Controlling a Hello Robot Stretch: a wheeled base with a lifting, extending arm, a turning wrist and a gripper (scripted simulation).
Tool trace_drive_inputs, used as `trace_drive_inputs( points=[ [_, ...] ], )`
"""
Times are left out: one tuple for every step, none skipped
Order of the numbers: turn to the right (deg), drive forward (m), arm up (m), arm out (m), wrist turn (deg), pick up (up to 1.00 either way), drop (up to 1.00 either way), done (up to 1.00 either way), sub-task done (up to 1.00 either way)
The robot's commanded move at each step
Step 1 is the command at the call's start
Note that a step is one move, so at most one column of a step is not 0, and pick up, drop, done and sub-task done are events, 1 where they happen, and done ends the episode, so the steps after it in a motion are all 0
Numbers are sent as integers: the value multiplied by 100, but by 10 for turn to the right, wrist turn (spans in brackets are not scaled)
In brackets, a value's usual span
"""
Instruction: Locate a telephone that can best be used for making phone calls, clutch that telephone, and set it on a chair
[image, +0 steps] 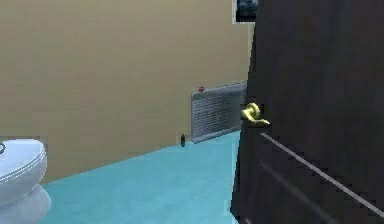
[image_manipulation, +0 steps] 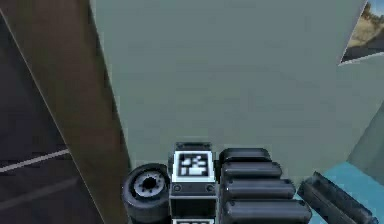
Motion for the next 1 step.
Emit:
trace_drive_inputs(
  points=[
    [0, 100, 0, 0, 0, 0, 0, 0, 0]
  ],
)
